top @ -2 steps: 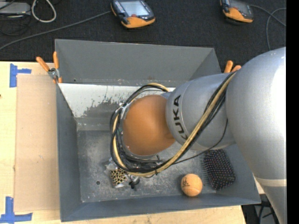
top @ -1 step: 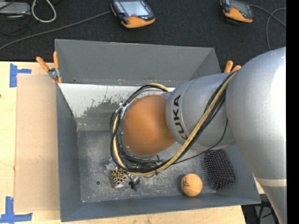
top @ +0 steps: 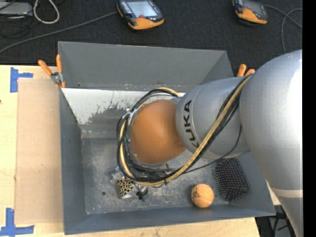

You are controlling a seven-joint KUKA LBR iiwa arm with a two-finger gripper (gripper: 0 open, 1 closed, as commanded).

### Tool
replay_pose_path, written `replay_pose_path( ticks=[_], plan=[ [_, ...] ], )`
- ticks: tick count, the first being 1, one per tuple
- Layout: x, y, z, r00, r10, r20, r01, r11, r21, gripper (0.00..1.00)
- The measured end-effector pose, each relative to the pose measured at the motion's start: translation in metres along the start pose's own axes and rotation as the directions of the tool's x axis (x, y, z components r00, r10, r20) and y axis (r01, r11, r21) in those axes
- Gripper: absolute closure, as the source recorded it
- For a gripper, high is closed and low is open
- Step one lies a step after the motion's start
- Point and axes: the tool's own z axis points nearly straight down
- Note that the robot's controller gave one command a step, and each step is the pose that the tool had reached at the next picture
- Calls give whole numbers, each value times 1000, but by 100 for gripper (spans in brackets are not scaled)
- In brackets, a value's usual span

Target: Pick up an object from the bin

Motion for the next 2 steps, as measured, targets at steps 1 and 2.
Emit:
replay_pose_path(
  ticks=[1,2],
  plan=[
    [1,0,-8,1000,2,-1,-2,1000,-1,100],
    [3,3,-37,1000,2,-9,-2,1000,-6,100]
  ],
)
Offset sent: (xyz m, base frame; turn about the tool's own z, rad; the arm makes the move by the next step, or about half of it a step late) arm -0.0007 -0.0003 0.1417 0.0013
